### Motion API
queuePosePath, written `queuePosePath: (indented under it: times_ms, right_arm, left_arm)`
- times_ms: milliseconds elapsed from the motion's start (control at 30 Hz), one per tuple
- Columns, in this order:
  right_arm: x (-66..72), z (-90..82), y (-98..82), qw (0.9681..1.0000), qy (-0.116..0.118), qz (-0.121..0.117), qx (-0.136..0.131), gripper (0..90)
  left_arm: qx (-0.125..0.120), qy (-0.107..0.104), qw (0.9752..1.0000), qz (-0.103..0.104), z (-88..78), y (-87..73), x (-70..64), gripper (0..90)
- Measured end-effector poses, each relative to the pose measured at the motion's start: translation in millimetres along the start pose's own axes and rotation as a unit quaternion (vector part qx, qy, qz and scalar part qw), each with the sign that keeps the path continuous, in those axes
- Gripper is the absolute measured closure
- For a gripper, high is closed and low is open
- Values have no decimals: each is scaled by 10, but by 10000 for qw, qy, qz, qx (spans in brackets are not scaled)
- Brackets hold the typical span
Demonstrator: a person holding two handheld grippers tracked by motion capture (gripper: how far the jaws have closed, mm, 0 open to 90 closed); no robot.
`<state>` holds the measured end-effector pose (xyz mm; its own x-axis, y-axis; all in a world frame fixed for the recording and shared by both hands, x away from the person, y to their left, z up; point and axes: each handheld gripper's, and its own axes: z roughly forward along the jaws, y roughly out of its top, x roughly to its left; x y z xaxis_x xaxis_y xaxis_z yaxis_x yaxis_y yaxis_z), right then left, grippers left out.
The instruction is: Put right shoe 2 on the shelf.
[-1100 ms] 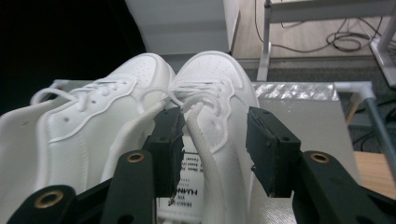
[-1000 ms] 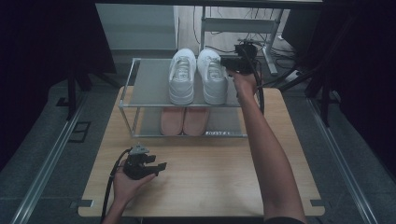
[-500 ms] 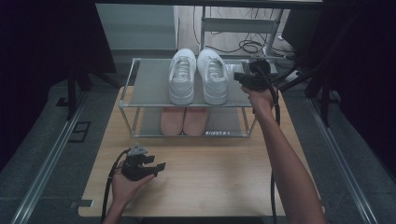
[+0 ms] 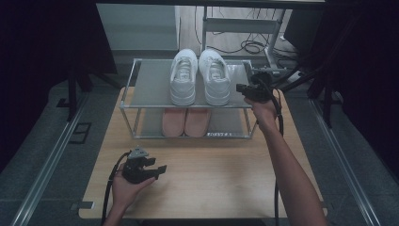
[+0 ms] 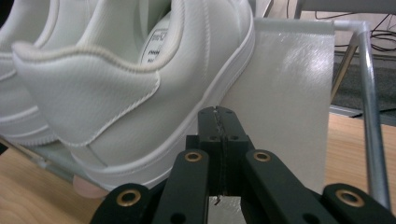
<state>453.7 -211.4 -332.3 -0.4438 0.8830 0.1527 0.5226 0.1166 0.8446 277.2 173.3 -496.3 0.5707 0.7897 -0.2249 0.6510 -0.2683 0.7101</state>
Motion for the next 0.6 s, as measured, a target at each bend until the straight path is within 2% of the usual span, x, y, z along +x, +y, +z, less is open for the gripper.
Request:
queuePosePath:
  times_ms: [133, 267, 333, 600]
  right_arm:
    - [52, 45, -51, 9999, 19, -67, 120, 896]
    - [169, 98, -97, 9992, 76, -304, 237, 897]
    - [218, 107, -105, 9990, -30, -393, 194, 897]
    - [287, 117, -94, 9993, 22, -350, 159, 897]
  left_arm:
    - [-12, -18, 10000, 22, -4, -1, -8, 406]
    - [18, -8, 10000, 7, 8, -8, 7, 405]
    - [31, -4, 10000, 2, 16, -11, 8, 406]
    - [34, -1, 10000, 23, 21, -12, 5, 405]
